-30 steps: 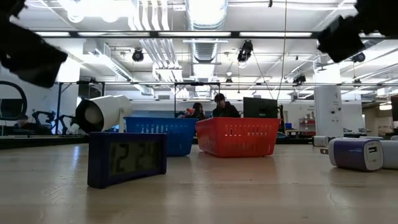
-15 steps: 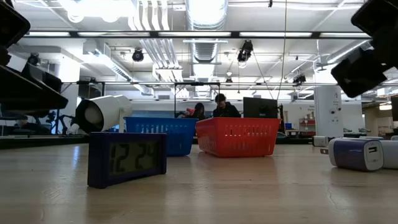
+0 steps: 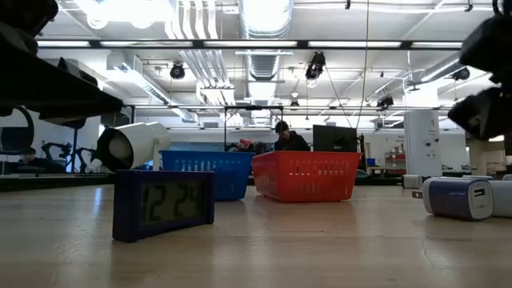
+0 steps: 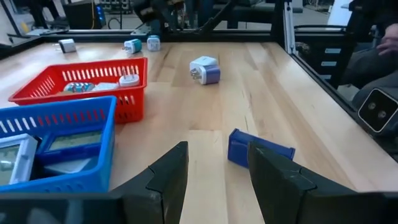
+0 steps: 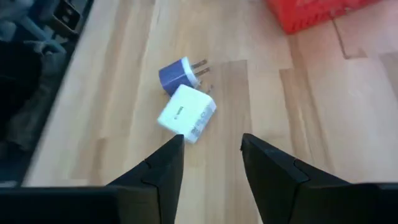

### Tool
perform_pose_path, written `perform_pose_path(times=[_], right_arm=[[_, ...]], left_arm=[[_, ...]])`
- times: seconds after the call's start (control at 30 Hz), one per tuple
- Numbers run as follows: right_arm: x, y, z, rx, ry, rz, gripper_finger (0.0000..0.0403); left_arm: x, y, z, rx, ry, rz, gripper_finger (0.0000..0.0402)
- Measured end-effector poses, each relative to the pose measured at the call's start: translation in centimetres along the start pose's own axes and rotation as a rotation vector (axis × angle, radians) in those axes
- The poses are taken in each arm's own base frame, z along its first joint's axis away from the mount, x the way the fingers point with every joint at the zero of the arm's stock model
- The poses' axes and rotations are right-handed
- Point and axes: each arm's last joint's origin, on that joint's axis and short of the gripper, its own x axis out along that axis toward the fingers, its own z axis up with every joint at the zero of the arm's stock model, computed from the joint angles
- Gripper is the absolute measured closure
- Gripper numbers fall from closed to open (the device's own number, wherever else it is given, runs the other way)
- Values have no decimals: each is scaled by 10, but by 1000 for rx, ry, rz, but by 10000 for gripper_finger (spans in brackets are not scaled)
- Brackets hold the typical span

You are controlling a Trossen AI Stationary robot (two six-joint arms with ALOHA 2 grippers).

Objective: Pick & Place Office items
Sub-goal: Put the white charger adapter into the red bin

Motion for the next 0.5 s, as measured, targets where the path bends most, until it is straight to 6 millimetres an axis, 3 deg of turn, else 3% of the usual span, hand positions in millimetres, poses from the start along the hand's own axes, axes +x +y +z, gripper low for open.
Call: perform_pose_path(times=[0.23, 0.5], right_arm=[[-47, 15, 43, 96, -20, 91, 261], [-55, 41, 79, 109, 46, 237, 259]], left_arm=[[0, 1, 1, -30, 0, 1, 235], [0, 1, 0, -38, 3, 3, 235]])
